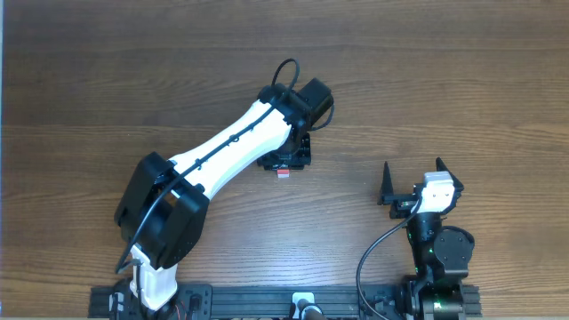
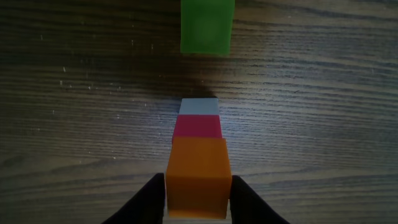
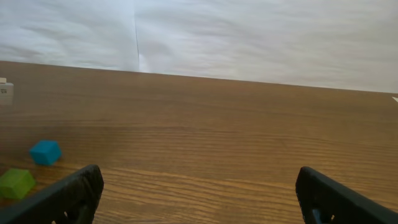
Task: Stack Cubes
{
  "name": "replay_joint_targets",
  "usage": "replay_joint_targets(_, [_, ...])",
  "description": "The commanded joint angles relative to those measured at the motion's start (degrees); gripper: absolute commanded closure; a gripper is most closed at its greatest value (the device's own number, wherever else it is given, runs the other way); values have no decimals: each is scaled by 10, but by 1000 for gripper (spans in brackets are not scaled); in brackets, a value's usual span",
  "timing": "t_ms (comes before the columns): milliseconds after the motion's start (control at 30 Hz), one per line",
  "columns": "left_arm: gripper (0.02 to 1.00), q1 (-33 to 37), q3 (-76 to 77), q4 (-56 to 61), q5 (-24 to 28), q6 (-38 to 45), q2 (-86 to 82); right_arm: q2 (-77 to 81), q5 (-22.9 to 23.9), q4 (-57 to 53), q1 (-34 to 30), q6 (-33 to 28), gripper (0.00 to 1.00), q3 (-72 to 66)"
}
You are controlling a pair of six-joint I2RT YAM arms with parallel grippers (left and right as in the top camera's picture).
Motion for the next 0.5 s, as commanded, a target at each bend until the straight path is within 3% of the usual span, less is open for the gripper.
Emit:
replay_joint_targets(33, [588,6,7,1,3,-5,10,-5,0,-2,-3,-2,9,-3])
replay_joint_targets(200, [406,6,7,1,3,-5,10,-5,0,-2,-3,-2,9,-3])
replay_joint_targets(267, [275,6,7,1,-4,-5,10,-5,0,-2,-3,-2,7,-3])
replay_joint_targets(333, [34,8,7,2,-6,-3,7,-5,0,-2,-3,-2,7,-3])
replay_joint_targets(500, [20,23,7,6,-22,10,-30,-5,0,-2,-3,-2,7,-3])
